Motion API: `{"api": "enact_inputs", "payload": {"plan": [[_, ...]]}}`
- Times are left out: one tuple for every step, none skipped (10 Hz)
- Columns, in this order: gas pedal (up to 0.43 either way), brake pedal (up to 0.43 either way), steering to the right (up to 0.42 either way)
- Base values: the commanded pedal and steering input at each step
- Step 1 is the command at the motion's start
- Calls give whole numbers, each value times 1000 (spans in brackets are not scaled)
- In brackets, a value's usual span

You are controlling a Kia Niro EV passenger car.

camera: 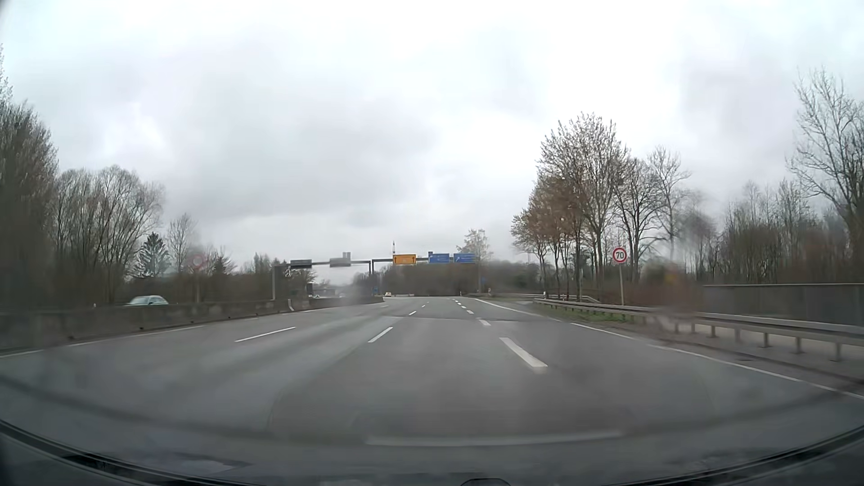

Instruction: Follow the waypoints while adhering to traffic rules and regulations

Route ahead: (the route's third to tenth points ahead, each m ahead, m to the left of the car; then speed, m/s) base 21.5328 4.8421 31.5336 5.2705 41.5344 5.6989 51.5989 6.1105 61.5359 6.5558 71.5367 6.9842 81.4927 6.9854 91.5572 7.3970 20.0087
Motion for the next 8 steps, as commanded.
{"api": "enact_inputs", "payload": {"plan": [[197,0,-4],[197,0,-4],[197,0,-3],[197,0,-3],[197,0,-3],[197,0,-3],[197,0,-2],[197,0,-2]]}}
